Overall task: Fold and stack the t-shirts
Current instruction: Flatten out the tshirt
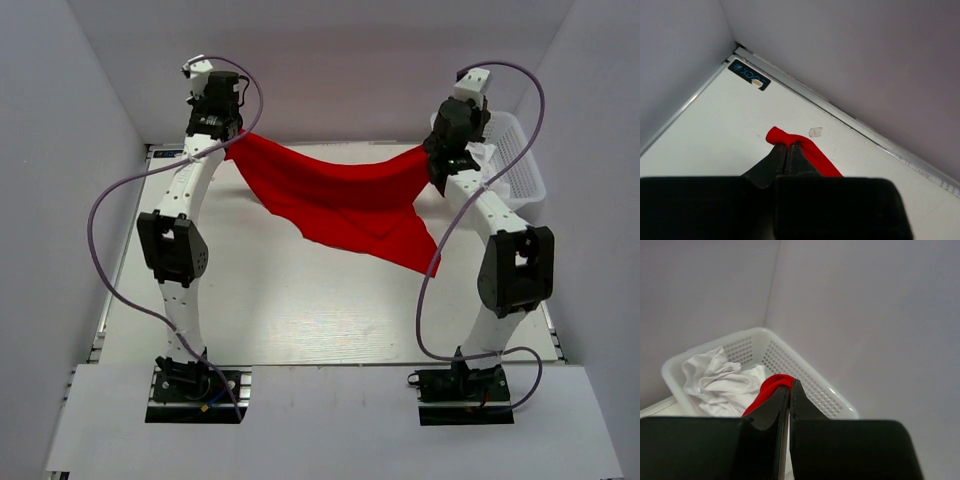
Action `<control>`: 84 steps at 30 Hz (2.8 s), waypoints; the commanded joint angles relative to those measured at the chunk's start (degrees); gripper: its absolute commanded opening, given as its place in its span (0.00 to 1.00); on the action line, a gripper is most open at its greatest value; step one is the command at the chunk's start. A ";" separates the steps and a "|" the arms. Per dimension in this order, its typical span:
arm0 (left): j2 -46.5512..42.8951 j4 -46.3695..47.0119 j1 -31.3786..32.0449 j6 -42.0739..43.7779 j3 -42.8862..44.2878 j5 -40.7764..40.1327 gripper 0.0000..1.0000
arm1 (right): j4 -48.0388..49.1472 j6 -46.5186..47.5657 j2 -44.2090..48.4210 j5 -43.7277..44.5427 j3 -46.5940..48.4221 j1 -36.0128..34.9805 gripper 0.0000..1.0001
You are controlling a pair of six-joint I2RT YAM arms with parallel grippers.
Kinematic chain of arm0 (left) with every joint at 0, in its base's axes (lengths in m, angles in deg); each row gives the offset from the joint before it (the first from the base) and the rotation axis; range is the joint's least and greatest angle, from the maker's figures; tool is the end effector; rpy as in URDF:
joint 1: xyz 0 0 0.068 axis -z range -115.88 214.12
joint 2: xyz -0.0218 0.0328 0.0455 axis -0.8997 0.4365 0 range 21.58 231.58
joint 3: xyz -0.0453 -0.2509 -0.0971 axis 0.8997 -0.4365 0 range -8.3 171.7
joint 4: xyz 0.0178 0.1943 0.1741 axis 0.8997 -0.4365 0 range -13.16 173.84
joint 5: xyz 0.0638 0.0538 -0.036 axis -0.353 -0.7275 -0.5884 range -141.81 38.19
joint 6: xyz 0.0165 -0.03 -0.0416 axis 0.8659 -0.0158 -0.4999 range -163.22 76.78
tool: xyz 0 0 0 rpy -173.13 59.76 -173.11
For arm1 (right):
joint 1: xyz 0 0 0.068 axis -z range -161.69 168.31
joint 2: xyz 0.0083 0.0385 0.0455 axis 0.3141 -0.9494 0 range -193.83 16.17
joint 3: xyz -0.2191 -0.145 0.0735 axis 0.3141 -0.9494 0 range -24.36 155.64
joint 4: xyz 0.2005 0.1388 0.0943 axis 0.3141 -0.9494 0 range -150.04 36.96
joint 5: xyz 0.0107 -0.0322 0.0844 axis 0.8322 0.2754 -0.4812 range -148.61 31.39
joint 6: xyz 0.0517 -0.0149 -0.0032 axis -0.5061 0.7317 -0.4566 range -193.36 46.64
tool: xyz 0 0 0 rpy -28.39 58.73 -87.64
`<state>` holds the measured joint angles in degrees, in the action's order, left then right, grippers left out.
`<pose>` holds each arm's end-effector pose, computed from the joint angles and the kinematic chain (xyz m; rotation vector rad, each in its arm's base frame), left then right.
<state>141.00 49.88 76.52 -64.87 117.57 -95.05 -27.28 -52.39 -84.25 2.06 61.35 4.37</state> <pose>0.4692 -0.0782 0.3845 -0.6017 1.8362 0.3781 0.4051 0.0685 0.3866 0.4720 1.4574 -0.8225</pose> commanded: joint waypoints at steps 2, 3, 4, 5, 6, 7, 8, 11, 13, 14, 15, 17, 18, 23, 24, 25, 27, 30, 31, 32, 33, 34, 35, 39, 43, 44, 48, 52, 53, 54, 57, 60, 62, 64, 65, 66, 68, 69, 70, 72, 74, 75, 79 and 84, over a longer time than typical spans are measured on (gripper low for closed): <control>3.01 5.64 -1.42 1.69 1.85 7.19 0.07 | 4.30 -3.66 -6.95 -5.12 6.12 0.58 0.00; 4.58 7.22 -1.42 1.70 1.84 7.73 0.09 | 4.21 -3.74 -9.68 -5.38 8.31 0.92 0.00; 5.47 8.11 -1.42 1.70 1.84 8.26 0.09 | 4.56 -3.75 -10.84 -5.64 9.37 1.01 0.00; 6.35 8.98 -1.94 1.70 1.84 8.26 0.09 | 5.78 -2.96 -13.46 -5.82 11.21 0.84 0.00; 8.53 10.73 -1.94 1.70 1.84 8.26 0.09 | 7.36 -2.35 -16.09 -5.82 13.06 1.01 0.00; 9.51 12.06 -1.94 1.70 1.84 8.87 0.09 | 7.99 -0.34 -17.17 -5.65 15.34 0.84 0.00; 10.39 14.68 -2.55 2.66 1.84 8.88 0.09 | 8.34 0.20 -21.35 -5.38 16.58 0.75 0.00; 14.35 15.41 -2.56 3.19 4.56 9.67 0.09 | 8.08 2.58 -26.99 -5.03 23.35 0.84 0.00; 15.84 15.41 -3.18 2.67 5.79 11.77 0.37 | 8.60 3.89 -28.59 -3.63 26.41 0.75 0.07; 16.37 15.41 -3.70 2.66 5.80 12.39 0.50 | 9.82 5.03 -30.17 -3.62 26.70 0.66 0.51; 16.90 15.41 -3.70 1.97 5.80 12.92 0.60 | 10.01 5.48 -30.27 -3.71 26.96 0.66 0.71; 16.90 14.63 -4.22 1.96 5.80 13.62 0.94 | 10.10 6.36 -30.62 -3.62 26.96 0.49 0.90; 16.38 14.62 -4.23 1.96 5.80 13.62 1.00 | 10.01 6.62 -30.45 -3.45 26.79 0.31 0.90; 11.29 14.09 -4.23 1.96 1.67 15.29 1.00 | 6.59 6.01 -26.68 -5.46 26.26 0.05 0.90; 10.15 13.48 -4.23 2.48 0.36 16.95 1.00 | 4.41 5.23 -26.06 -6.43 26.09 -0.13 0.90; 9.09 12.61 -4.23 3.01 -0.17 17.75 1.00 | 1.17 4.87 -25.44 -7.74 26.26 -0.39 0.90; 5.93 11.55 -3.53 3.97 -1.49 20.20 1.00 | -7.18 0.59 -22.02 -11.50 26.61 -1.18 0.90; 3.81 6.20 -2.13 4.51 -1.50 23.52 1.00 | -25.64 -16.38 -16.40 -19.69 26.79 -1.71 0.90; 3.02 4.53 -2.12 2.07 -2.02 25.99 1.00 | -37.50 -19.36 -11.43 -22.32 26.27 -1.62 0.90; 3.02 1.81 -1.42 1.35 -2.81 31.41 1.00 | -40.32 -22.00 -10.68 -32.87 24.69 -1.19 0.90; 2.49 0.74 -1.42 1.35 -3.34 33.90 1.00 | -42.52 -28.12 -9.37 -35.50 21.37 -1.27 0.90; 2.49 -0.14 0.24 0.04 -3.87 35.58 1.00 | -44.02 -29.22 -4.31 -37.44 19.25 -1.10 0.90; 2.49 -1.02 1.12 0.03 -5.35 38.21 1.00 | -47.00 -30.45 -2.78 -40.85 17.32 -1.44 0.90; 3.10 -0.85 6.13 -3.31 -10.45 42.53 1.00 | -51.15 -36.96 5.92 -51.15 -0.35 -1.62 0.90; 6.09 -0.85 10.87 -5.42 -11.61 46.14 1.00 | -53.97 -36.45 7.60 -56.08 -9.32 -1.97 0.90; 6.09 -0.85 11.41 -6.29 -12.39 46.14 1.00 | -54.32 -35.57 7.70 -56.09 -10.12 -2.06 0.90; 6.80 4.85 13.08 -8.23 -17.31 45.62 1.00 | -55.29 -33.54 5.59 -56.62 -12.50 -2.15 0.90; 8.54 6.97 13.70 -9.55 -18.46 45.09 1.00 | -53.45 -33.80 3.23 -57.06 -16.27 -1.98 0.90; 9.25 6.97 13.70 -10.07 -18.46 45.09 1.00 | -53.10 -34.15 2.87 -57.23 -17.50 -2.06 0.90; 10.13 5.75 13.70 -10.08 -17.24 44.48 1.00 | -52.31 -34.33 2.34 -58.02 -18.55 -2.24 0.90; 12.42 3.81 13.70 -10.08 -15.91 42.99 1.00 | -51.52 -35.82 0.58 -60.13 -19.88 -2.59 0.90; 11.38 6.08 13.70 -10.60 -20.28 41.75 1.00 | -47.49 -37.67 2.50 -62.85 -24.71 -3.38 0.90; 10.23 6.80 13.17 -10.61 -22.23 42.27 1.00 | -46.59 -38.98 3.30 -63.21 -28.49 -3.91 0.90; 8.74 7.32 12.56 -11.13 -24.34 42.28 1.00 | -46.50 -39.25 3.57 -64.00 -31.02 -5.13 0.90; 8.21 7.32 12.04 -11.13 -24.35 39.49 1.00 | -46.41 -39.34 3.83 -64.70 -31.74 -5.83 0.90; 8.20 6.71 12.03 -10.61 -25.05 38.42 1.00 | -46.41 -39.34 4.35 -65.05 -32.62 -7.06 0.90; 7.50 4.61 12.03 -10.08 -25.05 35.27 1.00 | -46.41 -39.86 5.40 -67.60 -34.11 -9.26 0.90; 6.80 3.82 12.03 -10.08 -25.05 34.64 1.00 | -46.41 -40.04 5.67 -68.39 -34.38 -11.44 0.90; 6.80 2.59 12.03 -9.47 -25.05 33.59 1.00 | -46.41 -40.04 5.85 -71.01 -34.64 -13.82 0.90; 5.57 1.18 10.63 -9.46 -26.10 29.90 1.00 | -47.11 -40.31 6.81 -72.17 -34.56 -18.55 0.90; 4.09 -0.84 9.67 -8.94 -26.63 26.99 1.00 | -50.10 -39.35 6.99 -73.67 -33.60 -25.41 0.90; 3.38 -0.85 8.61 -8.41 -27.68 26.20 1.00 | -52.11 -38.91 7.08 -74.80 -33.24 -27.01 0.90; -0.57 -2.08 5.62 -7.88 -33.99 23.56 1.00 | -60.28 -35.31 9.10 -80.95 -31.75 -36.58 0.90; -7.43 -0.15 3.77 -9.11 -42.26 26.09 1.00 | -65.66 -31.44 15.07 -85.63 -30.26 -43.98 0.90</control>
<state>140.58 50.37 80.28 -73.70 78.22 -68.52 -86.01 -87.14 -74.07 -78.70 29.20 -37.72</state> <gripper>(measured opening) 0.997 0.903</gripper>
